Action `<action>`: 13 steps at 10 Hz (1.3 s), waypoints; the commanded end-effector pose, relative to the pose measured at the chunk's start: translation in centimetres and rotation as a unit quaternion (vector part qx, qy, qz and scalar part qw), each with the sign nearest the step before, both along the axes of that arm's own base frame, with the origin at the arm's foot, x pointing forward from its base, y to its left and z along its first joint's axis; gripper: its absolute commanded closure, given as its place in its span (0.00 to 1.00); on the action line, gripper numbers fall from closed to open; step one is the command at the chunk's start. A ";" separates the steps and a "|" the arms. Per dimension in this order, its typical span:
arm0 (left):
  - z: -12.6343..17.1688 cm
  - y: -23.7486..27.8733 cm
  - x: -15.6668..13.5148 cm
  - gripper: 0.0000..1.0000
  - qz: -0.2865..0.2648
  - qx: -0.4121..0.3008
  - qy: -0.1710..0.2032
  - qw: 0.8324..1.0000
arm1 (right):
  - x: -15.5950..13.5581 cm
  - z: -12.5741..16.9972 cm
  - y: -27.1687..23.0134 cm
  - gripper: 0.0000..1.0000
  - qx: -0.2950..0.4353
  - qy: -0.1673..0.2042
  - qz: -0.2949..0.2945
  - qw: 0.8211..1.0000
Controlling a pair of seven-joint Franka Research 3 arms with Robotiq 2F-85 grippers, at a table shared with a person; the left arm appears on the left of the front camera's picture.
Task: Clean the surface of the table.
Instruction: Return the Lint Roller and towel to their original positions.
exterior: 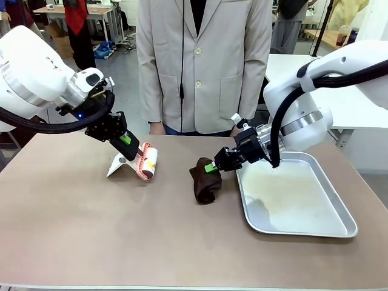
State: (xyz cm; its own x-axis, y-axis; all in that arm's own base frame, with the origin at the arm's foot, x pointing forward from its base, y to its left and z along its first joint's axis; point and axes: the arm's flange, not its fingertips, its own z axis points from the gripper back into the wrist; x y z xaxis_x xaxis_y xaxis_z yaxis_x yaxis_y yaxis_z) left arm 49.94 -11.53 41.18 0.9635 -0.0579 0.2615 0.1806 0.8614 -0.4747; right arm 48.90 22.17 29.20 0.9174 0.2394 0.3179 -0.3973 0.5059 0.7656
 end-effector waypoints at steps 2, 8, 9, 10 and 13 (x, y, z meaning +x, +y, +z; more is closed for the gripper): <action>0.2 -0.4 0.9 0.78 0.033 0.024 0.007 0.999 | 0.3 -0.1 0.5 0.90 -0.004 0.005 -0.001 1.000; -0.5 -0.3 1.4 0.16 0.046 0.035 0.020 0.998 | 0.3 -0.2 0.5 0.33 -0.004 0.005 0.010 1.000; -0.3 -0.1 1.4 0.16 0.050 0.037 0.016 0.998 | 0.3 -0.2 0.4 0.03 -0.005 0.006 0.012 1.000; -0.1 0.3 1.4 0.00 0.056 0.039 0.013 0.998 | 0.3 -0.2 0.4 0.00 -0.005 0.007 0.013 1.000; 0.3 1.9 1.1 0.00 0.062 0.048 0.008 0.997 | 0.3 0.0 0.4 0.00 -0.015 0.011 0.023 1.000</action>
